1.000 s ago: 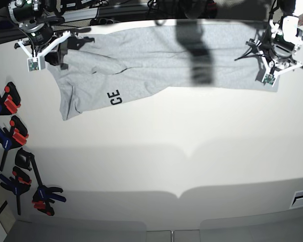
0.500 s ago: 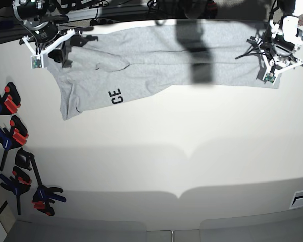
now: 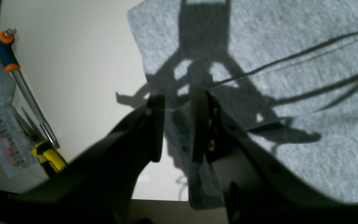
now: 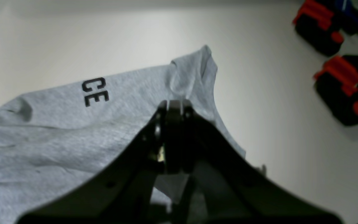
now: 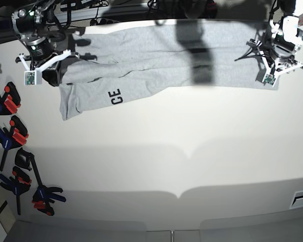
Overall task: Fold the T-shirt properly
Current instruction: 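Release the shirt and reposition both grippers at the folded edge, then grasp the folded shirt edges with both grippers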
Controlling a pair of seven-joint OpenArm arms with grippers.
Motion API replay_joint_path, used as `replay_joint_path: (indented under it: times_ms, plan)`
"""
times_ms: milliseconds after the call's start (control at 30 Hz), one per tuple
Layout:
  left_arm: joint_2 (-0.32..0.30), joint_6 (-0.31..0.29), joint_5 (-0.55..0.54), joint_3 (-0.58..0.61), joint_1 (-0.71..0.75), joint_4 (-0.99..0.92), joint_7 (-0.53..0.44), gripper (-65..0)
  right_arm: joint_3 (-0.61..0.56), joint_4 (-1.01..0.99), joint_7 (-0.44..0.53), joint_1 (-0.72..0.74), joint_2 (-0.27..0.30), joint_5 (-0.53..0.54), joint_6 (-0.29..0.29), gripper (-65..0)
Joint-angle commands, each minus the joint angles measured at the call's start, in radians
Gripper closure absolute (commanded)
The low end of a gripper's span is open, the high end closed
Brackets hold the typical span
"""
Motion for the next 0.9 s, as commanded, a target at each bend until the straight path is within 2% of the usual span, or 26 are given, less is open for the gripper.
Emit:
replay_joint_path:
  times_ms: [0, 133, 200, 300, 367, 533, 600, 667, 733, 867]
  plan:
    - [-0.014, 0.01, 0.01, -0.006, 0.002, 0.016, -0.009, -13.2, 0.004, -0.006, 0.021, 0.008, 0.008, 0.004, 0.001, 0.0]
    - [-0.014, 0.01, 0.01, -0.006, 0.029, 0.016, -0.01, -13.6, 0.004, -0.071, 0.008, 0.013, 0.008, 0.007, 0.001, 0.0]
    - [-0.014, 0.013, 0.01, -0.006, 0.045, 0.016, -0.009, -18.5, 0.004, -0.09, -0.024, 0.013, 0.008, 0.007, 0.001, 0.0]
    - [-0.014, 0.014, 0.01, -0.006, 0.059, 0.016, -0.009, -28.5, 0.004, -0.097, -0.05, 0.013, 0.008, 0.003, 0.001, -16.1]
    - [-0.014, 0.013, 0.009, -0.006, 0.062, 0.016, -0.009, -31.6, 0.004, -0.097, -0.045, 0.013, 0.009, -0.016, -0.001, -21.2]
    - [-0.014, 0.013, 0.011, -0.006, 0.061, 0.016, 0.036, -31.8, 0.005, -0.097, -0.033, 0.018, 0.009, -0.023, -0.017, -21.4]
    - [-0.014, 0.014, 0.061, -0.007, 0.061, 0.016, 0.027, -31.8, 0.005, -0.097, -0.019, 0.018, 0.009, -0.023, -0.017, -21.4]
    - [-0.015, 0.061, 0.151, -0.007, 0.06, 0.016, -0.002, -31.9, 0.005, -0.097, -0.01, 0.019, 0.009, -0.019, -0.019, -21.4]
    - [-0.015, 0.096, 0.192, -0.007, 0.055, 0.016, -0.003, -32.2, 0.005, -0.096, -0.007, 0.023, 0.01, -0.011, -0.021, -21.5]
    - [-0.017, 0.095, 0.095, -0.013, 0.056, 0.016, -0.021, -32.2, 0.005, -0.096, 0.0, 0.024, 0.027, -0.011, -0.024, -26.0]
